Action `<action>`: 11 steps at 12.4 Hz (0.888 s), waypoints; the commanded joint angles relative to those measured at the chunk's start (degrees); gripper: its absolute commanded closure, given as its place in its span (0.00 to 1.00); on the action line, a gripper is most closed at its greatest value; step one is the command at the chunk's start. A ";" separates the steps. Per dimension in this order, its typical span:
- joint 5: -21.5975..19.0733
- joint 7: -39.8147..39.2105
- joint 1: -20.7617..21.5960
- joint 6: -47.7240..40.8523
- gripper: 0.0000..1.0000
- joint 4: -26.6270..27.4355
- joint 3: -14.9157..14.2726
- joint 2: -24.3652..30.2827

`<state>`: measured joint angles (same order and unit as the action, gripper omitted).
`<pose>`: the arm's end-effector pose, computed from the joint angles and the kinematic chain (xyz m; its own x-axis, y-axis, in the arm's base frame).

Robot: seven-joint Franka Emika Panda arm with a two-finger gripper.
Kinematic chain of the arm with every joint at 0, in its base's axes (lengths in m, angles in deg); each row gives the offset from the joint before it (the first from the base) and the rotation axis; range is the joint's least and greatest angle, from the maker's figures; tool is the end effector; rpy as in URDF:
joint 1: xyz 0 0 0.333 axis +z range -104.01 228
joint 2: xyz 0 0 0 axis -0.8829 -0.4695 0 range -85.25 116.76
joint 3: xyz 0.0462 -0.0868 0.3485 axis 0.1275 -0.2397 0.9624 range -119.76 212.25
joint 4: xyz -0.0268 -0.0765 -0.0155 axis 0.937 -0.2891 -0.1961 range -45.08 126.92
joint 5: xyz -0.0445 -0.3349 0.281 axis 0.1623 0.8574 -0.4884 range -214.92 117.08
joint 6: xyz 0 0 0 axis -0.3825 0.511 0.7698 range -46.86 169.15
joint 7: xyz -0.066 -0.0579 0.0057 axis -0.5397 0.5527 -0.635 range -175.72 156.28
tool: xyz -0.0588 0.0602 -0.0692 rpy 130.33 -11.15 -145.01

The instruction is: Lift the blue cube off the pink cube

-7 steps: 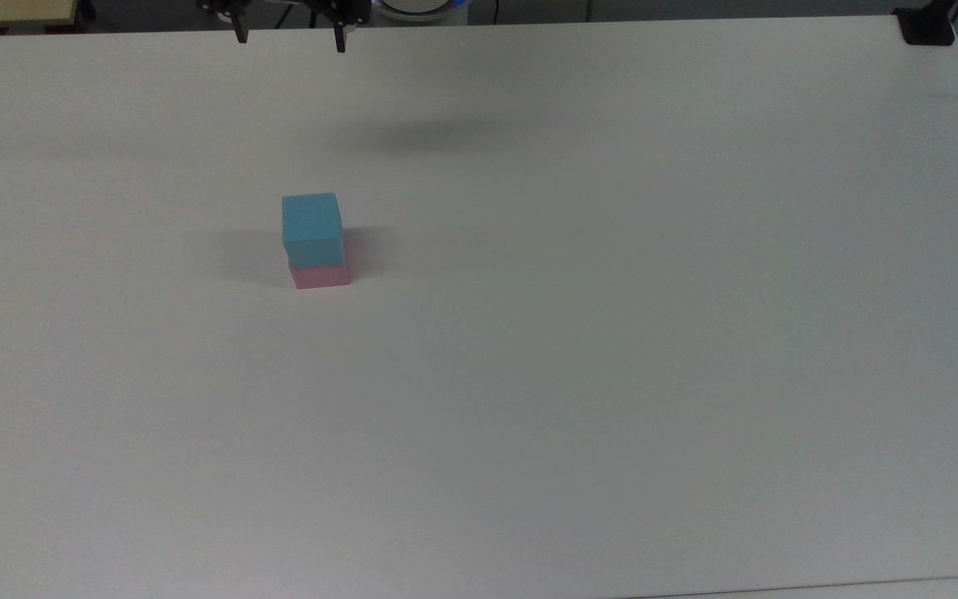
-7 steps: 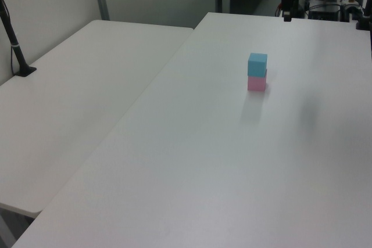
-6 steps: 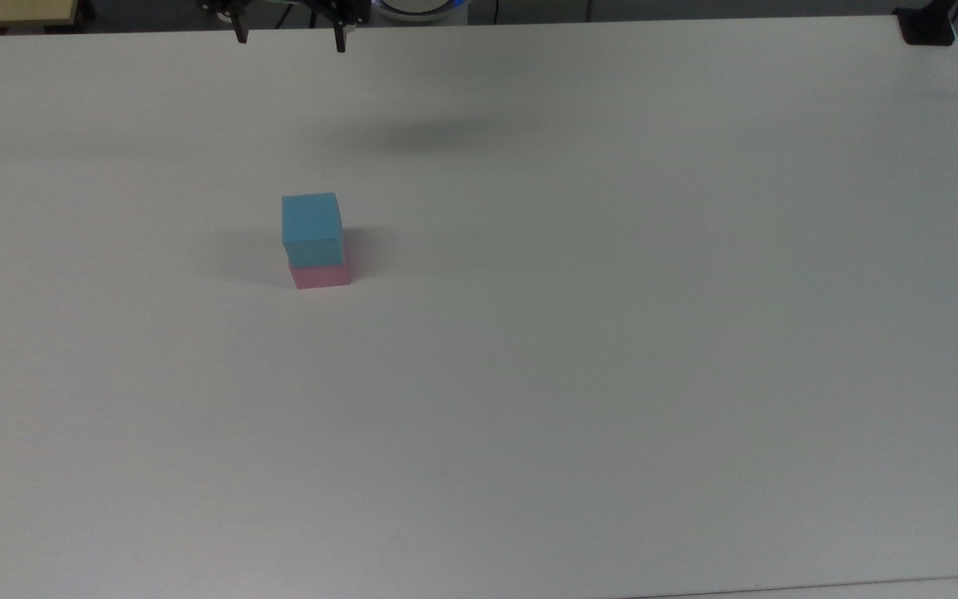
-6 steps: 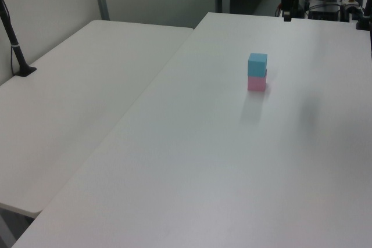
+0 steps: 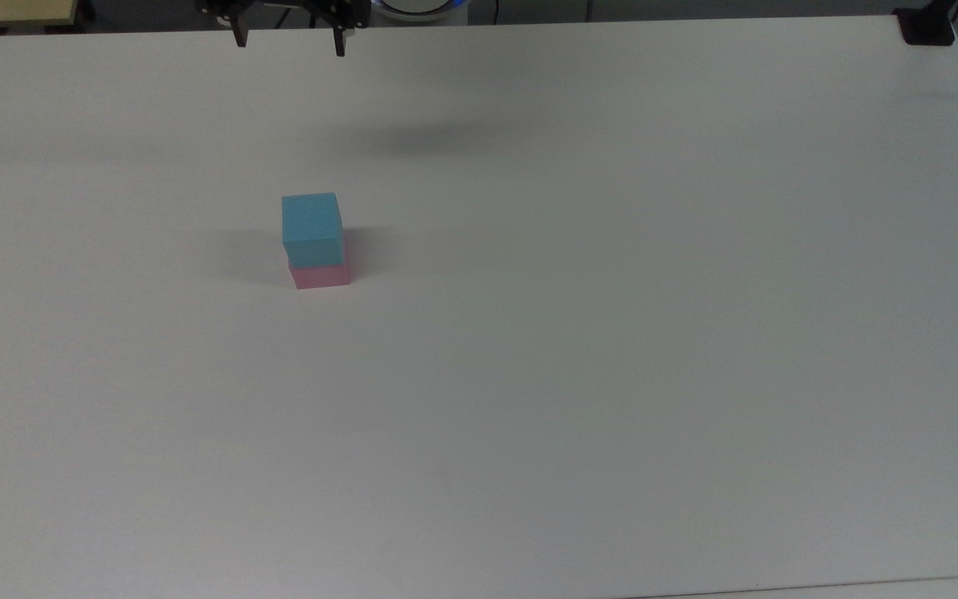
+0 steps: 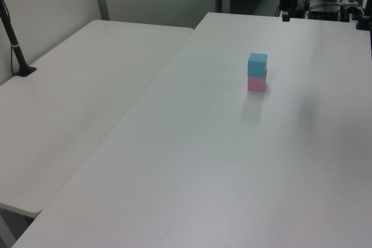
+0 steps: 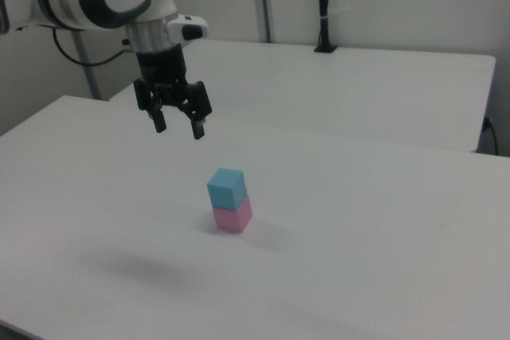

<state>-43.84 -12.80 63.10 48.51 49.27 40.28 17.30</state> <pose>0.5915 -0.0601 0.6157 0.9986 -0.0244 -0.0476 -0.0204 -0.9964 0.0828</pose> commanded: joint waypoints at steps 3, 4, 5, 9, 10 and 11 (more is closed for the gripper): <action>0.98 -1.39 0.22 0.65 0.00 -9.03 -0.71 -9.25; 1.16 -2.27 0.04 0.65 0.00 -11.32 -1.07 -12.76; 1.16 -4.45 -0.40 0.82 0.00 -12.83 -1.42 -15.58; 2.65 -7.64 0.39 8.71 0.00 -11.36 -1.25 -21.75; 2.74 -7.55 0.65 10.39 0.00 -10.48 -1.16 -22.63; 2.83 -7.47 1.18 11.88 0.00 -9.51 -1.16 -23.08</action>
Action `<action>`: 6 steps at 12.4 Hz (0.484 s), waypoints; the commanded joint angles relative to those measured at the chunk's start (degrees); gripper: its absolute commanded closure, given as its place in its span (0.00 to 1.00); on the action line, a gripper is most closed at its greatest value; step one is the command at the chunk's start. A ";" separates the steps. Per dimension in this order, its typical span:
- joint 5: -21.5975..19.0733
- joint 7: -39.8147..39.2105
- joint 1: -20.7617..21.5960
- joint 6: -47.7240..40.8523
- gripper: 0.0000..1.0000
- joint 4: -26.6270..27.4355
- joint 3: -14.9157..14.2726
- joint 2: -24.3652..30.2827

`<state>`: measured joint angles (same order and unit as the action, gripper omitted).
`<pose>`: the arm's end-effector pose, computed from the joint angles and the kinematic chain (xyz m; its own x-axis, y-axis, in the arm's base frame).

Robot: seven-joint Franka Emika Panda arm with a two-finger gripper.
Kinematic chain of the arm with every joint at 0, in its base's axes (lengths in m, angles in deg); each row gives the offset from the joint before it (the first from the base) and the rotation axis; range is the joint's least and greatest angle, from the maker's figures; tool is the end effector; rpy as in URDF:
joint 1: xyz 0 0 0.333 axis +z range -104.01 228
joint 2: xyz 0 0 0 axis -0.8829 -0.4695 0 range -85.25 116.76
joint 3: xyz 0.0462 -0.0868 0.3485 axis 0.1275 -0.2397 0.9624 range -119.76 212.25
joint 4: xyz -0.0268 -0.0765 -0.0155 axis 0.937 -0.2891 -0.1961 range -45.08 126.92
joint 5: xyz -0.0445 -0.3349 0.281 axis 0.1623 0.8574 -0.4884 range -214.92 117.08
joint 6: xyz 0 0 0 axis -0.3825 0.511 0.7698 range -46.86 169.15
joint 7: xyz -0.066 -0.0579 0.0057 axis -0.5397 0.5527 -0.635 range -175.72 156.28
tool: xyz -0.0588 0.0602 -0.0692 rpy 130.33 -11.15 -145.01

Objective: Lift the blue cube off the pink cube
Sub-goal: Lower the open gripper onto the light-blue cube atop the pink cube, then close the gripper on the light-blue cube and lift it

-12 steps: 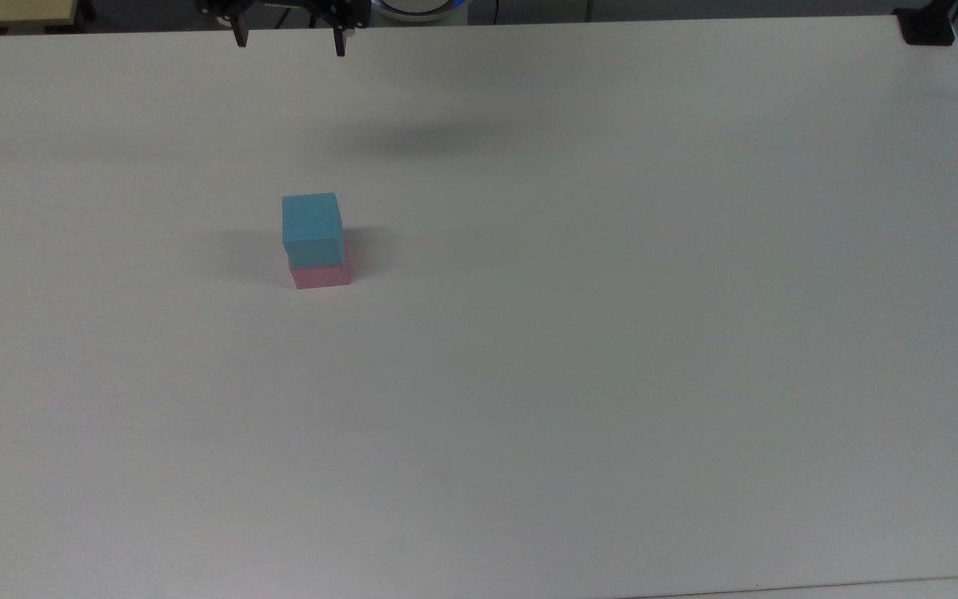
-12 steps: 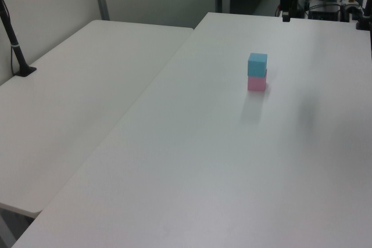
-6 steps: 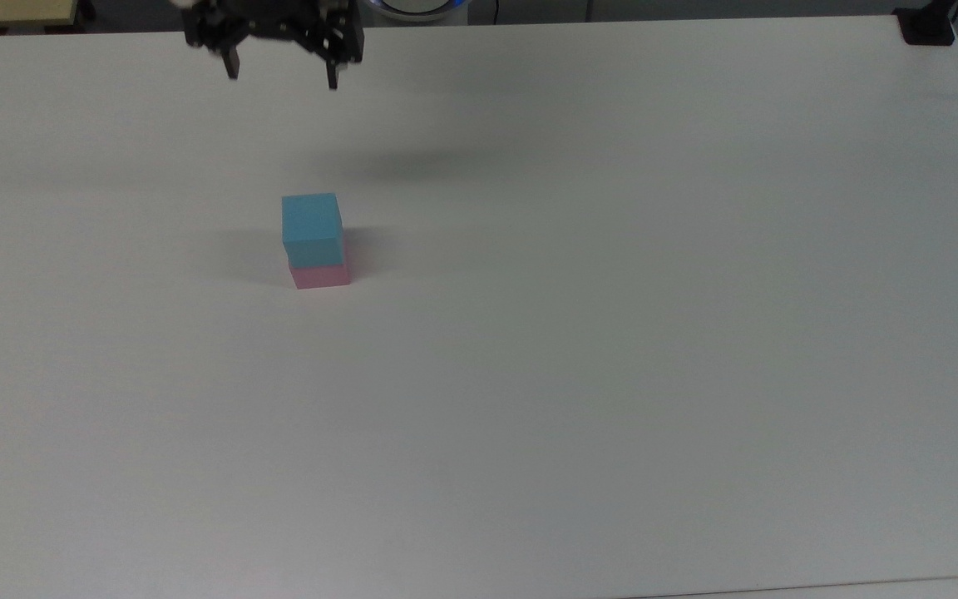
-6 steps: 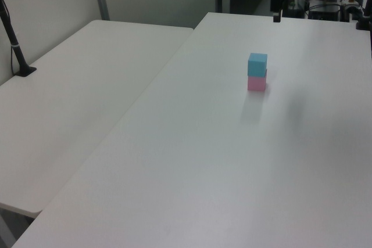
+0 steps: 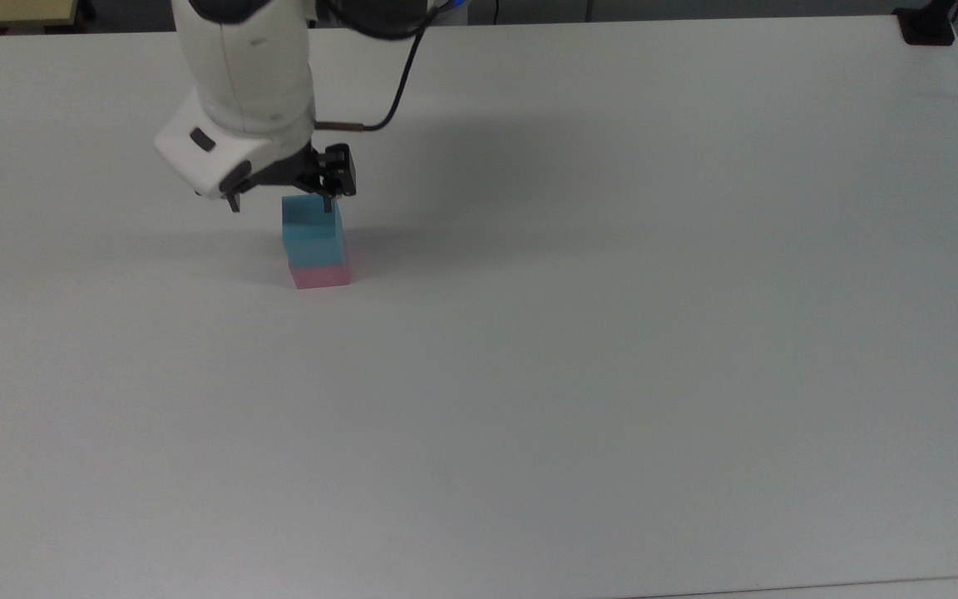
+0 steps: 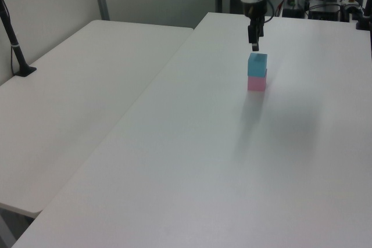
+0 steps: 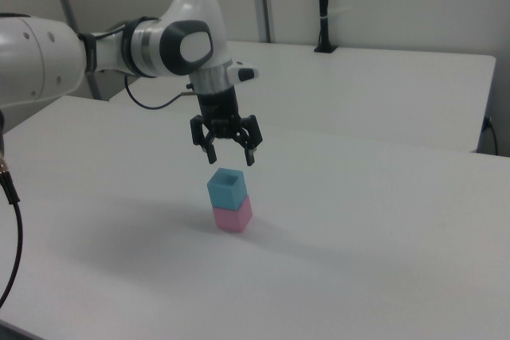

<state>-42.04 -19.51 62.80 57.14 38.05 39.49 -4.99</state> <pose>0.7160 -0.0736 0.4750 0.9892 0.0962 -0.1107 0.1112 -0.9841 0.1387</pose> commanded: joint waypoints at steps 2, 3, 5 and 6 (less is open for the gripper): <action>1.99 0.38 2.61 5.46 0.00 3.83 -0.36 -1.93; 3.47 1.43 2.71 5.73 0.00 4.97 -0.10 -2.37; 4.10 1.53 2.71 7.56 0.12 7.60 -0.01 -2.37; 4.37 0.92 2.71 7.75 0.43 7.88 -0.01 -2.29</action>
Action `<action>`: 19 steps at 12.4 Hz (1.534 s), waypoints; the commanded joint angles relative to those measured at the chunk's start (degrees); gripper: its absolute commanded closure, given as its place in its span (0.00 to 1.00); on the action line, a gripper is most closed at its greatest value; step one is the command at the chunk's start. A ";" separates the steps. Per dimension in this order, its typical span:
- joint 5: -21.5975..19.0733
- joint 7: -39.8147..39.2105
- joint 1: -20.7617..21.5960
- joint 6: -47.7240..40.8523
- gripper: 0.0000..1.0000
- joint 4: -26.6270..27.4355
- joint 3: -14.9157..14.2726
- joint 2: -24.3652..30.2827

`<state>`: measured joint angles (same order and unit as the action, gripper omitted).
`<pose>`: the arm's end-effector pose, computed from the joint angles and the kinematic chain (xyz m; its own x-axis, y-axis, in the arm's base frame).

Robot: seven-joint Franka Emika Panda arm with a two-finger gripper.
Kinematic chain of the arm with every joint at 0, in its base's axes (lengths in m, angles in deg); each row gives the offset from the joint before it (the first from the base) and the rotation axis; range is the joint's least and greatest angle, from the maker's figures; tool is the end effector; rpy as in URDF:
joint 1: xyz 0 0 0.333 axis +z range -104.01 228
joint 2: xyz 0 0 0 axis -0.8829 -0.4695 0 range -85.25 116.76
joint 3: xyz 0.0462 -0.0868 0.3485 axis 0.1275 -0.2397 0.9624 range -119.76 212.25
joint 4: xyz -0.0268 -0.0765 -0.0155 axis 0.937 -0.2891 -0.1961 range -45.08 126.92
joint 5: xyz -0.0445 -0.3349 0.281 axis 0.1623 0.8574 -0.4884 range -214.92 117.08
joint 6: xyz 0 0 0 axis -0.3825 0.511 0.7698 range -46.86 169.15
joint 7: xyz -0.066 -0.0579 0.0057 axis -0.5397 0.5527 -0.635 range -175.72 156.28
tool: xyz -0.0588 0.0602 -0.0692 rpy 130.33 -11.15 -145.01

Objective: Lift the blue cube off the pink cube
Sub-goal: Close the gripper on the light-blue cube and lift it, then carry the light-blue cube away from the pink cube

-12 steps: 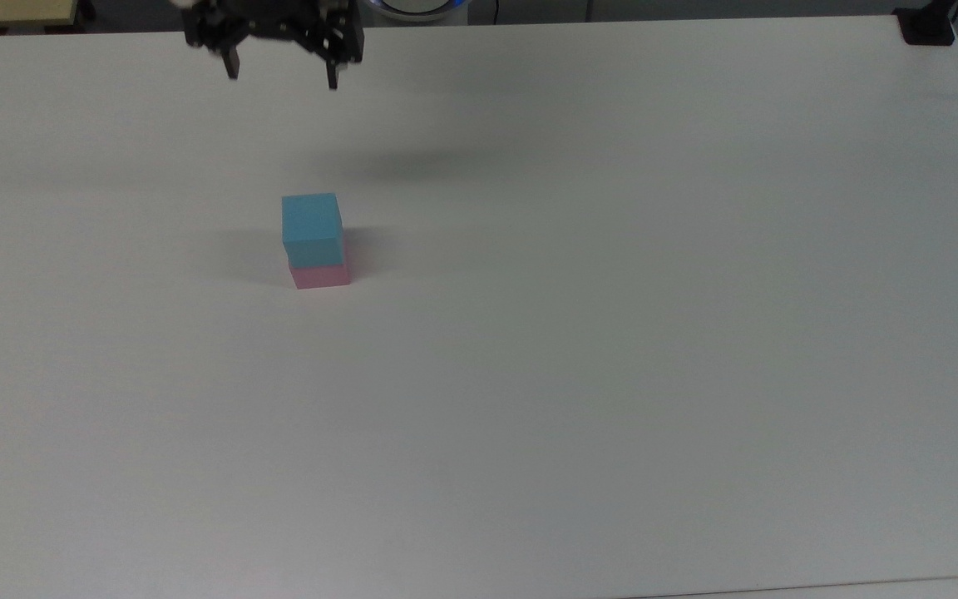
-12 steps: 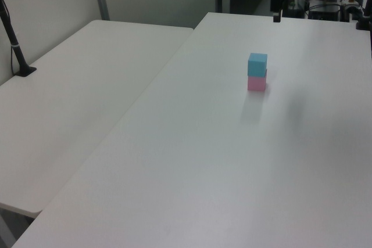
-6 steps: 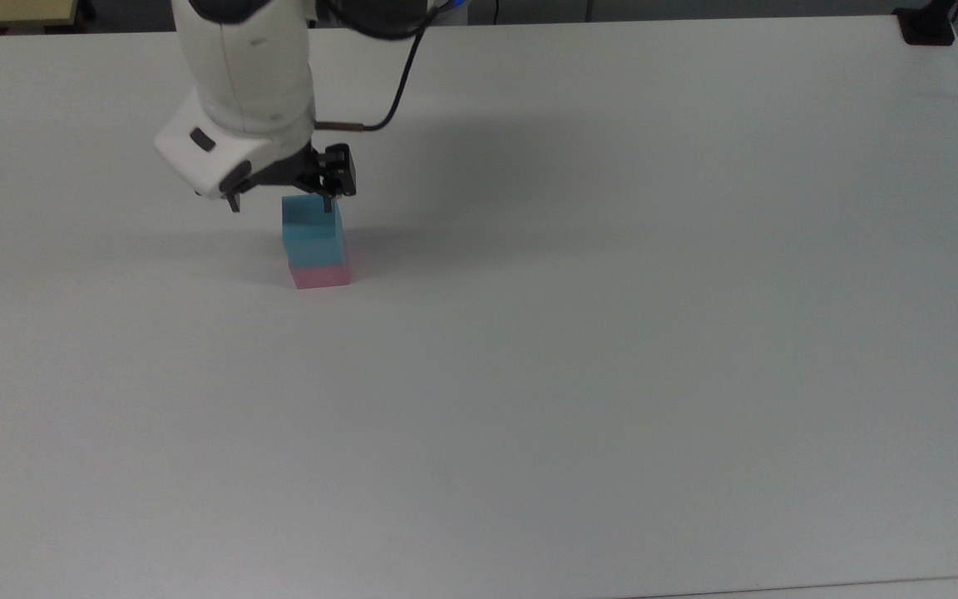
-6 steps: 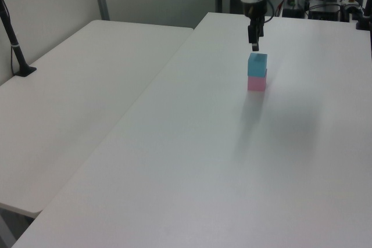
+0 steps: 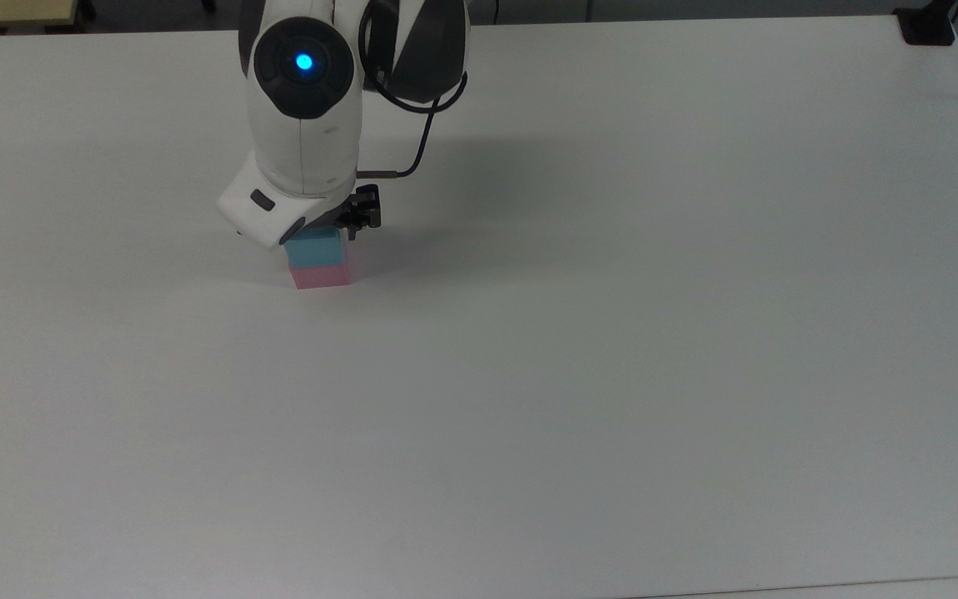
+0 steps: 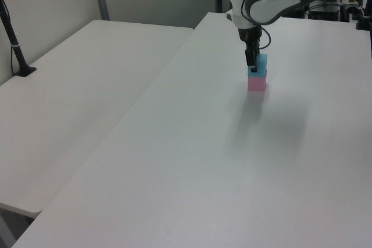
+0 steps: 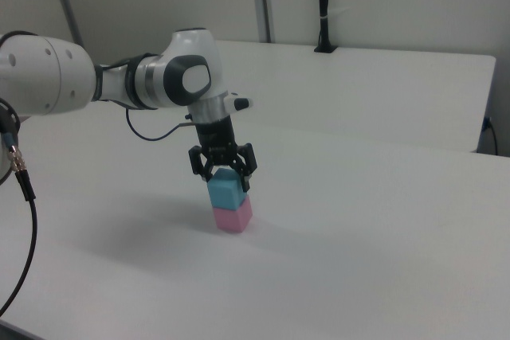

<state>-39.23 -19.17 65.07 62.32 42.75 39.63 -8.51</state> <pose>0.7189 -0.0470 0.3967 0.9727 0.1556 -0.1723 0.1853 -0.9675 0.1720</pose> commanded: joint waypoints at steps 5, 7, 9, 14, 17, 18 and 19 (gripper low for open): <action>0.51 -0.74 0.88 -2.87 0.72 5.88 -0.07 10.00; -0.97 0.13 4.90 -3.41 0.72 11.76 0.02 15.72; -1.60 4.15 10.17 -4.03 0.71 17.12 0.20 19.15; -1.86 16.29 7.92 -0.26 0.70 24.60 13.79 19.18; -1.78 21.13 5.89 3.61 0.69 27.16 18.83 15.84; -1.78 22.01 5.98 4.06 0.67 27.25 19.18 14.78; -1.52 23.76 6.06 4.93 0.60 27.25 19.18 13.56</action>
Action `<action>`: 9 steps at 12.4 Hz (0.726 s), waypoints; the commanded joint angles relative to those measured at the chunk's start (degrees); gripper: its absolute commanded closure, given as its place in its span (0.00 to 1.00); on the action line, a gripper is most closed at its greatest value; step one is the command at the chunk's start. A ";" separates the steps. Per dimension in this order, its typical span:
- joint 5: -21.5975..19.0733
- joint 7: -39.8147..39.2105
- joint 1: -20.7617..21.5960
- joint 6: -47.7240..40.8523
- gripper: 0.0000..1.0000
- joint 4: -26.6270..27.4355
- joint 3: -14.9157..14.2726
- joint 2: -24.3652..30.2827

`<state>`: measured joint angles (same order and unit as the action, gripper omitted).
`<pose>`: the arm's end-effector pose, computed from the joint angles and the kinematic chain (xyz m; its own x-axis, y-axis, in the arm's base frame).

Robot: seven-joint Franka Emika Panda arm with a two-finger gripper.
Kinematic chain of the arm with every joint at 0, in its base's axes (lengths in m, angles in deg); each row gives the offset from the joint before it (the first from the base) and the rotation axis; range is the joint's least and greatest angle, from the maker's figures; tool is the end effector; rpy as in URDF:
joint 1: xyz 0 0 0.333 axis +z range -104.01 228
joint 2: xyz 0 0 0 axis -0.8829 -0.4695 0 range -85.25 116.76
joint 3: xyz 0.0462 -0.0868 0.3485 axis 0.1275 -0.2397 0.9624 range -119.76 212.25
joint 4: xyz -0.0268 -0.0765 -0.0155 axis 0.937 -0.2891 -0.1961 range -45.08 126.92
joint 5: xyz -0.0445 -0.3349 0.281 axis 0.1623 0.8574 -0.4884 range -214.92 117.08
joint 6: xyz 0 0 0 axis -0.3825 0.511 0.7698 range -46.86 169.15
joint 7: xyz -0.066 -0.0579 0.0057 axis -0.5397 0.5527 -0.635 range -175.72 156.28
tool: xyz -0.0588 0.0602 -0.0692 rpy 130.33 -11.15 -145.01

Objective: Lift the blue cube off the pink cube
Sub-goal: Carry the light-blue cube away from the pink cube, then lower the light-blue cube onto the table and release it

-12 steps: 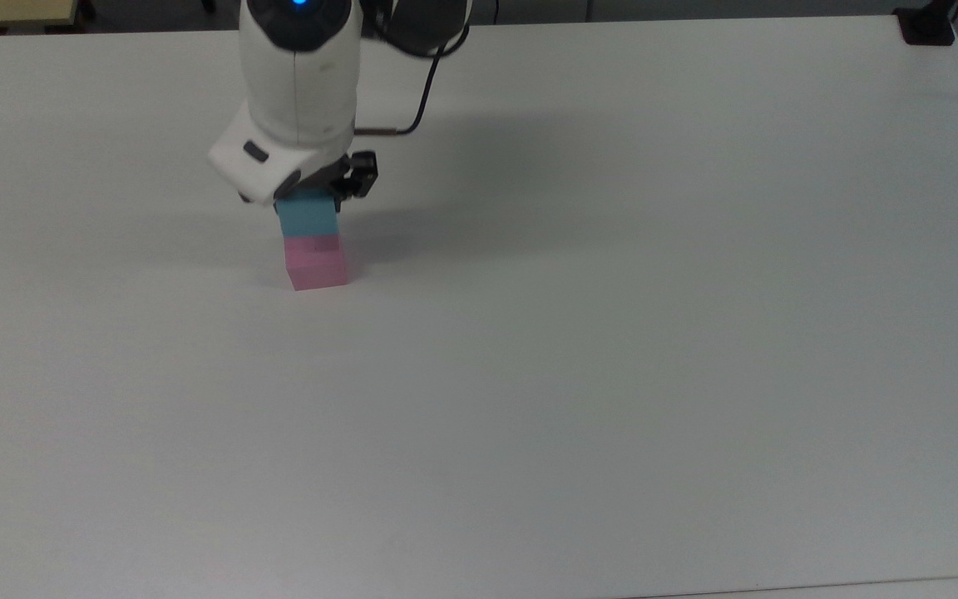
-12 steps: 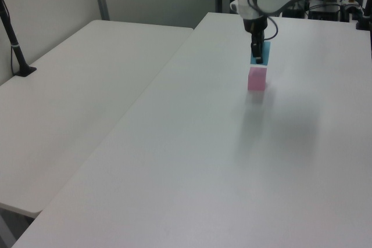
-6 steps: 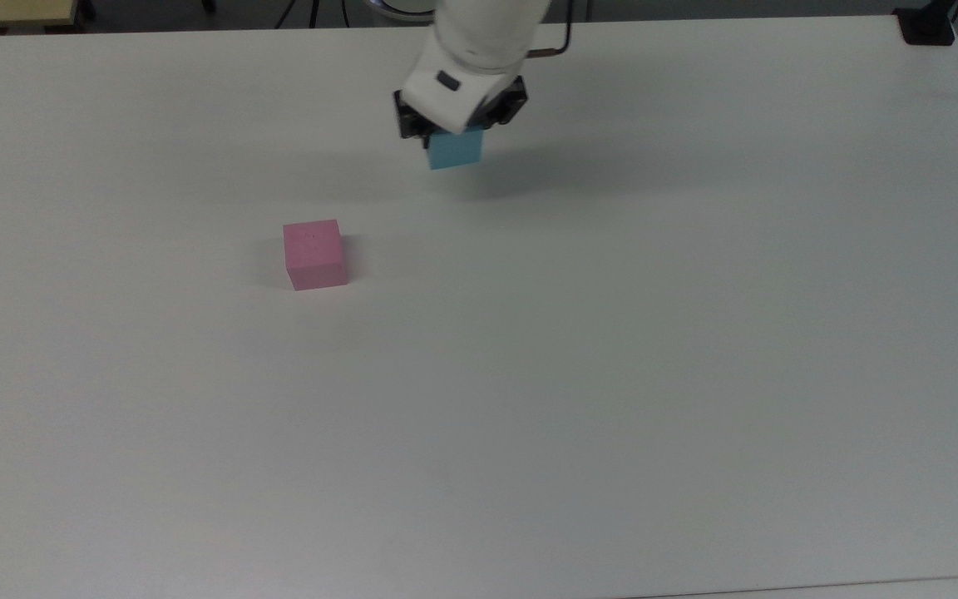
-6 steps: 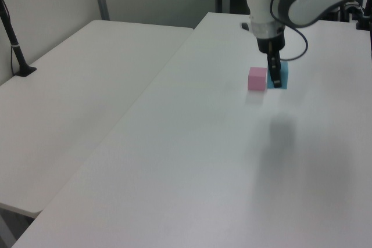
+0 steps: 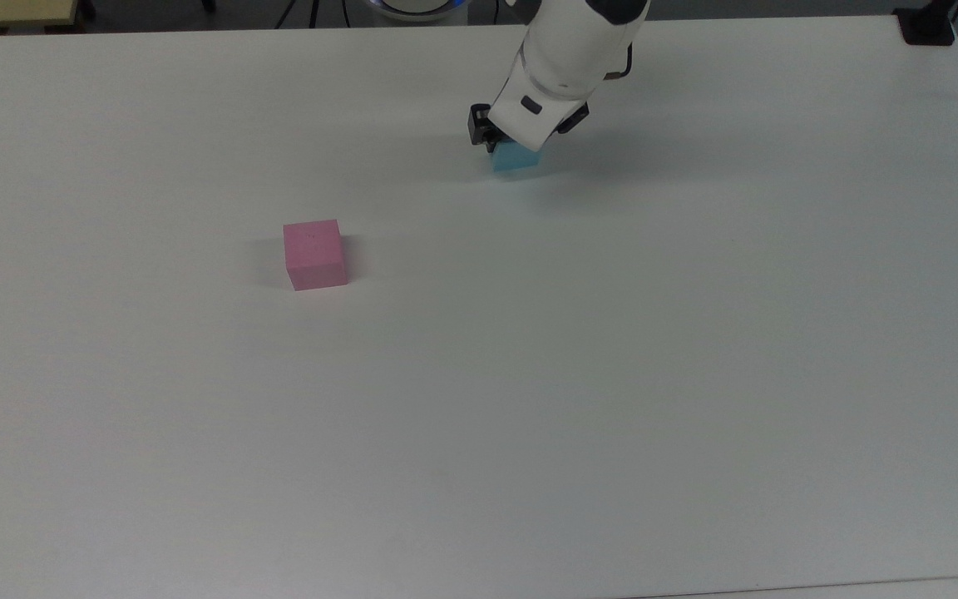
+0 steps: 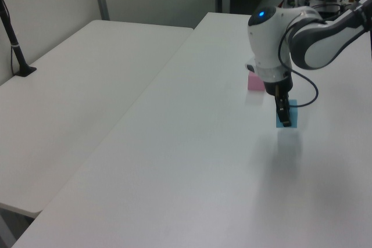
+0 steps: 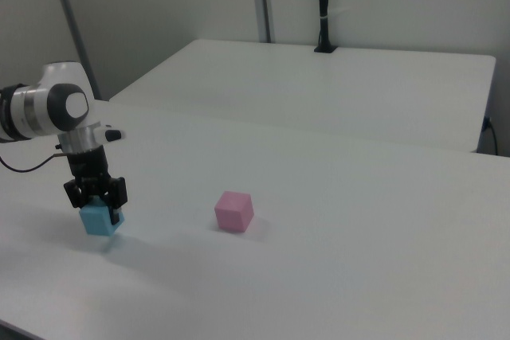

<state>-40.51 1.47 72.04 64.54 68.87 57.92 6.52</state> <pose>0.5495 0.2053 0.3545 0.9371 0.2270 -0.2651 0.2700 -0.9528 0.1388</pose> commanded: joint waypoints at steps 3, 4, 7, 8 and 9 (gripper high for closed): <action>0.82 3.92 -0.64 3.95 0.22 1.84 0.90 -3.69; 0.91 3.93 -0.90 3.78 0.10 1.84 0.90 -3.60; 0.82 4.01 -1.69 3.07 0.00 1.31 0.90 -1.42; 0.73 4.01 -3.35 3.07 0.00 0.70 0.81 0.69; 0.47 4.01 -4.93 2.90 0.00 -1.74 0.81 2.10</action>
<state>-40.26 4.63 70.63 66.67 68.53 58.10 3.36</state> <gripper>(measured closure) 0.000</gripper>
